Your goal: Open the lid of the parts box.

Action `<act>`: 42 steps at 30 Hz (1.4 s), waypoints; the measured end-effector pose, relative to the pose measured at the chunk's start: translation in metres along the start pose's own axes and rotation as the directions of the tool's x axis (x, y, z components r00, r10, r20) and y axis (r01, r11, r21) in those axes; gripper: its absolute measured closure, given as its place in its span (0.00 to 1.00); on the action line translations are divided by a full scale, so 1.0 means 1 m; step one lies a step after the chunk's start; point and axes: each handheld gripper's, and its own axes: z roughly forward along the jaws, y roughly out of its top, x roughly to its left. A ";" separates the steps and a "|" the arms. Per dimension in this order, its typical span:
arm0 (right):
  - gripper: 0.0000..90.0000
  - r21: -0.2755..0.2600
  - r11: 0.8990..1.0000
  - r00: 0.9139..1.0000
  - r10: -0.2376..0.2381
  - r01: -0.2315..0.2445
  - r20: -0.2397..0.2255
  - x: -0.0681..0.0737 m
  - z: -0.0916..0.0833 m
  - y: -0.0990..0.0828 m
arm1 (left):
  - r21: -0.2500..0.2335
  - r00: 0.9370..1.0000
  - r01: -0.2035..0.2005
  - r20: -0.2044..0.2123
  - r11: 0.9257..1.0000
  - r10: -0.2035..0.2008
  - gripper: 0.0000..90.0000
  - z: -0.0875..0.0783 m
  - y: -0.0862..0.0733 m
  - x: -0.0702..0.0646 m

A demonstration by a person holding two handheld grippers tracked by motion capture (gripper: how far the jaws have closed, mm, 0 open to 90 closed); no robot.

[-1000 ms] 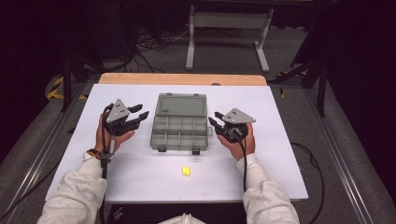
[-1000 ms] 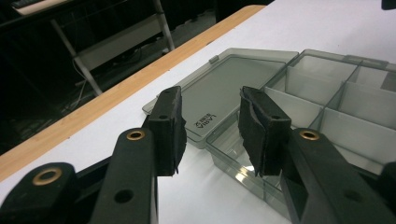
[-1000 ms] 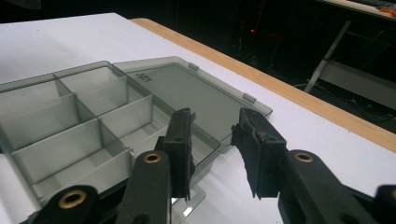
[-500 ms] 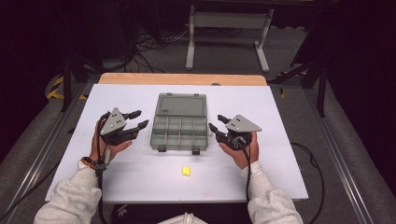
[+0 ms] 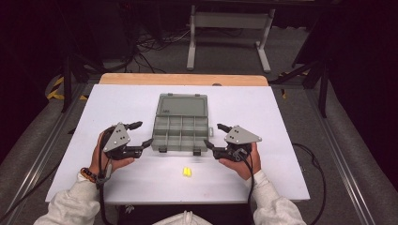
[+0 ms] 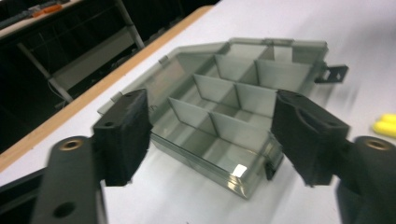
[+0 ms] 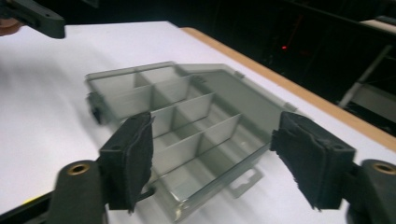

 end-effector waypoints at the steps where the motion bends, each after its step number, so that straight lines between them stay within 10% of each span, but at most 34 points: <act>1: 0.26 0.002 1.000 1.000 -0.001 0.001 -0.009 0.002 0.000 -0.001 | 0.004 1.000 -0.005 0.008 1.000 0.005 0.27 0.000 -0.001 -0.003; 25: 0.19 0.122 0.991 0.979 -0.021 0.047 -0.205 0.052 -0.009 -0.023 | 0.048 0.990 0.006 0.142 0.999 -0.013 0.08 -0.031 -0.041 -0.036; 42: 0.36 0.201 0.967 0.911 -0.062 0.156 -0.409 0.070 0.020 -0.028 | 0.074 0.991 0.021 0.127 0.997 -0.030 0.08 -0.042 -0.056 -0.040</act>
